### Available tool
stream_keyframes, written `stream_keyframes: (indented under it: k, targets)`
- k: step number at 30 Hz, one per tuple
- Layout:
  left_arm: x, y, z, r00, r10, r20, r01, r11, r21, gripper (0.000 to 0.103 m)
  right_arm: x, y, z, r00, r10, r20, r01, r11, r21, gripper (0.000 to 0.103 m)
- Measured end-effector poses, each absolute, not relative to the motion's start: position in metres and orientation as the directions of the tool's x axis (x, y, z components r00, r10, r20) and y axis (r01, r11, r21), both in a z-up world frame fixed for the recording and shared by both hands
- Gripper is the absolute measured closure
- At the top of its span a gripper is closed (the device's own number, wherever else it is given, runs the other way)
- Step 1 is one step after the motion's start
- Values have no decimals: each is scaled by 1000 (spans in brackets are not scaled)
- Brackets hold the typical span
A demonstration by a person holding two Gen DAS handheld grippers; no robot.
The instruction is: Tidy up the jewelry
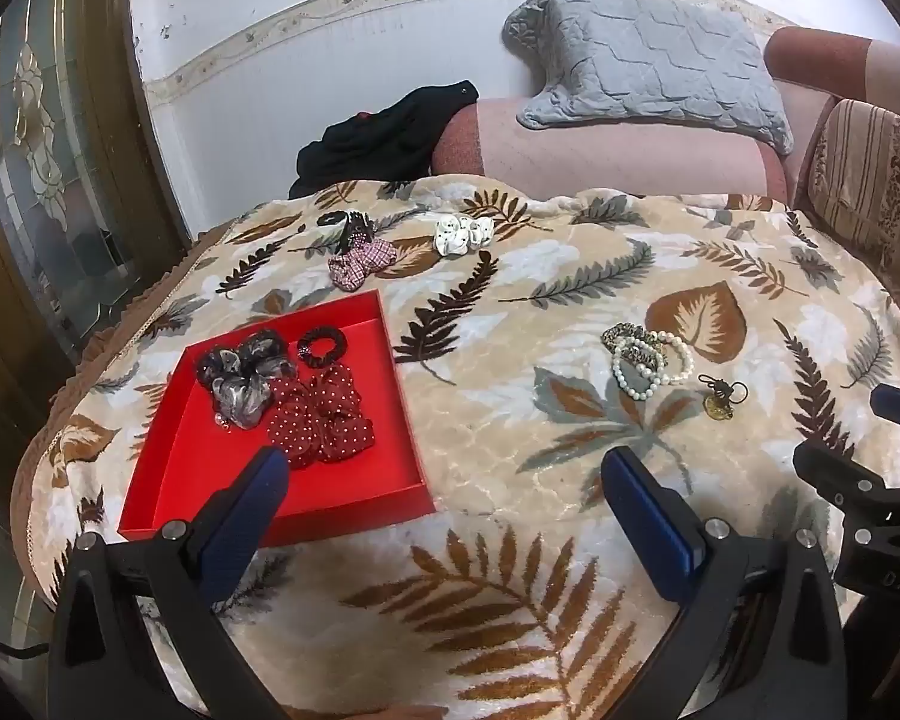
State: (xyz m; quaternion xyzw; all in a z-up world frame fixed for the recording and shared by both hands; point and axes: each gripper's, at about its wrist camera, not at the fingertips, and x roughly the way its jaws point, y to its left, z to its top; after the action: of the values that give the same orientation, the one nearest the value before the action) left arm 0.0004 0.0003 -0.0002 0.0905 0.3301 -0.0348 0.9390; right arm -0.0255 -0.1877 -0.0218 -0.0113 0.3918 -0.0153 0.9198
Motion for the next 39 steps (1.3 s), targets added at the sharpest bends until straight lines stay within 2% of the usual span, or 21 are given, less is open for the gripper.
stream_keyframes:
  k: [14, 39]
  targets:
    - [-1, -6, -18, 773, -6, -634, 128, 981, 146, 0, -24, -185, -19, 689, -44, -724, 23, 999, -39, 14]
    - [-7, -14, -1, 765, -29, -643, 148, 980, 131, 0, -30, -196, -23, 691, -47, -722, 36, 999, -31, 14]
